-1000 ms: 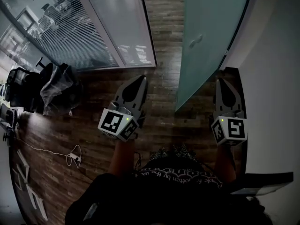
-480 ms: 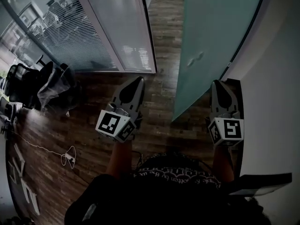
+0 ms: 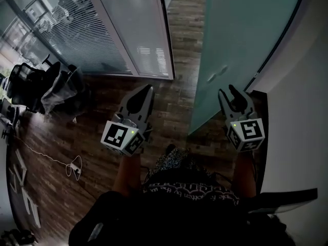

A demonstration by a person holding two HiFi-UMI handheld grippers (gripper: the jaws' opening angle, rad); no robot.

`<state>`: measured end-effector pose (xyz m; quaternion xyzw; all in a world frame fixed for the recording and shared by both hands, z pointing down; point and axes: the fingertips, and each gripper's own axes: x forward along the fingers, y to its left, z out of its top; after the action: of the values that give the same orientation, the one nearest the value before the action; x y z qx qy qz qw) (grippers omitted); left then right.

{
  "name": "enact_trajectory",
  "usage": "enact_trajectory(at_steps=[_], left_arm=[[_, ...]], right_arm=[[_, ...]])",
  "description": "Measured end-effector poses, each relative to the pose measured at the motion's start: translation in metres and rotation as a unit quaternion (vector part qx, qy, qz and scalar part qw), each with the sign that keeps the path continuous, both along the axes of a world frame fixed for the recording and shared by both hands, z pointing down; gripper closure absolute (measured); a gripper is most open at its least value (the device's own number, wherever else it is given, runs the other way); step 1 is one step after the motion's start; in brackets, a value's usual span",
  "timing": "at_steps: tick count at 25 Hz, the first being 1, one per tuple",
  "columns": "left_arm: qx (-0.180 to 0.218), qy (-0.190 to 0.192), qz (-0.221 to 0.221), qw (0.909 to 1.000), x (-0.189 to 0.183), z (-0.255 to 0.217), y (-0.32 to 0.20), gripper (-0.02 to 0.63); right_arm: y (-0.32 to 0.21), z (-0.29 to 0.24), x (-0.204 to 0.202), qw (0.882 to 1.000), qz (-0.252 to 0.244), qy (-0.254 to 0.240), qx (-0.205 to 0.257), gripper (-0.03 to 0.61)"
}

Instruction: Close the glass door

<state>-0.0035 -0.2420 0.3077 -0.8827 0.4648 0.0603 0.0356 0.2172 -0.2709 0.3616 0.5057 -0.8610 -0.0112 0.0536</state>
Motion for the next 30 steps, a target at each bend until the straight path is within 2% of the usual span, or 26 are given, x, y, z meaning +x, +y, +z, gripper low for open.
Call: enact_trajectory(at_steps=[10, 14, 18, 28, 30], left_arm=[[-0.026, -0.014, -0.018, 0.9994, -0.026, 0.008, -0.038, 0.612], [-0.024, -0.004, -0.010, 0.9996, -0.026, 0.005, -0.048, 0.612], [-0.024, -0.014, -0.012, 0.9995, -0.031, 0.007, -0.054, 0.612], [-0.025, 0.007, -0.013, 0.9996, -0.035, 0.012, -0.058, 0.612], [-0.023, -0.003, -0.011, 0.9997, -0.037, 0.017, -0.056, 0.612]], right_arm=[[-0.062, 0.025, -0.017, 0.998, -0.020, 0.033, -0.054, 0.440], [-0.073, 0.029, -0.026, 0.996, -0.032, 0.047, -0.063, 0.440], [-0.077, 0.027, -0.025, 0.996, -0.028, 0.028, -0.077, 0.443], [-0.089, 0.031, -0.024, 0.996, 0.013, 0.004, -0.088, 0.454], [-0.092, 0.030, -0.026, 0.996, 0.018, 0.003, -0.092, 0.454]])
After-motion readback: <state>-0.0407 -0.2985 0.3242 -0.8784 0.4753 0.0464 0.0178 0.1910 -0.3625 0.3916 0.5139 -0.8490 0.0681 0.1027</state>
